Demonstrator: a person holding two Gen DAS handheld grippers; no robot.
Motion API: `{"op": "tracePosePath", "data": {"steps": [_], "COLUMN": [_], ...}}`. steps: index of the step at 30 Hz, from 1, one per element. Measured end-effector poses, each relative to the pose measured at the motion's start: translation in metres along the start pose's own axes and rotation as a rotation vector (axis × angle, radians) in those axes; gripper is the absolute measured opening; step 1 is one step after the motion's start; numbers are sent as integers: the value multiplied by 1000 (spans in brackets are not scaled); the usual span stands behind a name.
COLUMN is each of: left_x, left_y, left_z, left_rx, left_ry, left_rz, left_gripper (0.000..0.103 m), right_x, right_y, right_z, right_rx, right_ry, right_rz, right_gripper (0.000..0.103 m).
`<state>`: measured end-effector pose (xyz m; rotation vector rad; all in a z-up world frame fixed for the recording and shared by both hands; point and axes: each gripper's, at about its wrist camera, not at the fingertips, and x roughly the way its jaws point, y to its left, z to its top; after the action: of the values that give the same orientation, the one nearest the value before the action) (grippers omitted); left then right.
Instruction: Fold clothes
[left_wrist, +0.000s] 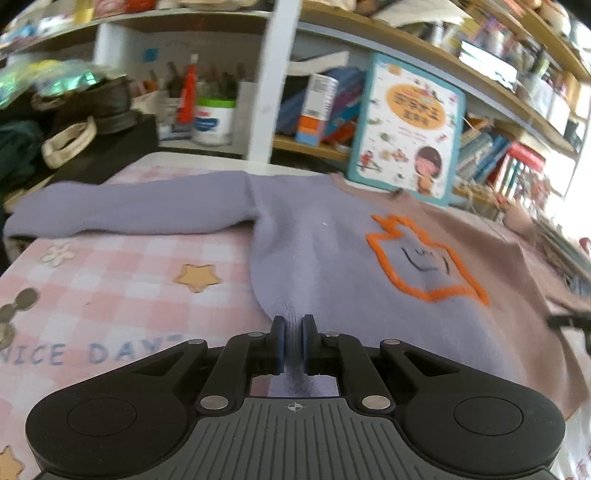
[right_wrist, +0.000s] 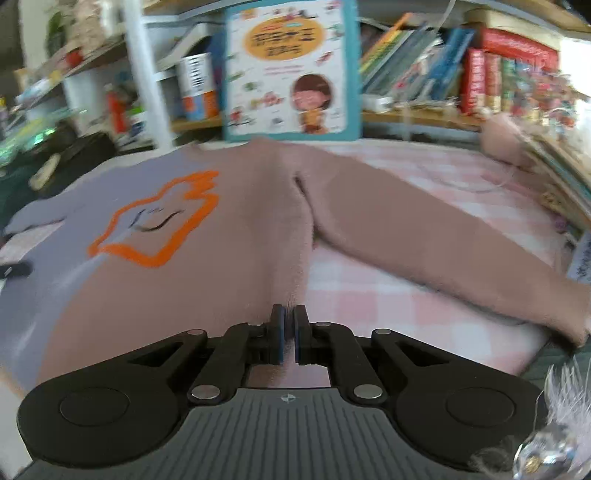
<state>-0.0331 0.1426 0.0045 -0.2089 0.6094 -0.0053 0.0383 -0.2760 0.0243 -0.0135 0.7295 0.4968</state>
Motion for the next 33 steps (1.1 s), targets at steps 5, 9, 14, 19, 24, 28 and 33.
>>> {"op": "tracePosePath", "data": {"steps": [5,9,14,19,24,28,33], "left_x": [-17,-23,-16,-13,-18,-13,-6], "left_y": [-3,0,4,13,18,1,-20], "left_z": [-6,-11,-10,-3,2,-10,-14], "left_rx": [34,-15,-46,-24,3,16,27], "left_ry": [8,17,24,12,11,32,24], "left_rz": [5,2,-6,48,89,7,-68], "left_gripper": [16,18,10,6,6,6,6], "right_x": [-20,-33,-36,-30,-24,-25,-26], "right_y": [-3,-6,6,35,56,36,6], "right_z": [-14,-24,-29,-29,-30,-25,-20], "right_rx": [89,167,193,65,-27,-51,-11], "right_ry": [-6,-8,14,36,32,-30,-68], "right_rz": [28,55,140,183,202,17,-125], "right_gripper": [30,30,30,12,11,9,4]}}
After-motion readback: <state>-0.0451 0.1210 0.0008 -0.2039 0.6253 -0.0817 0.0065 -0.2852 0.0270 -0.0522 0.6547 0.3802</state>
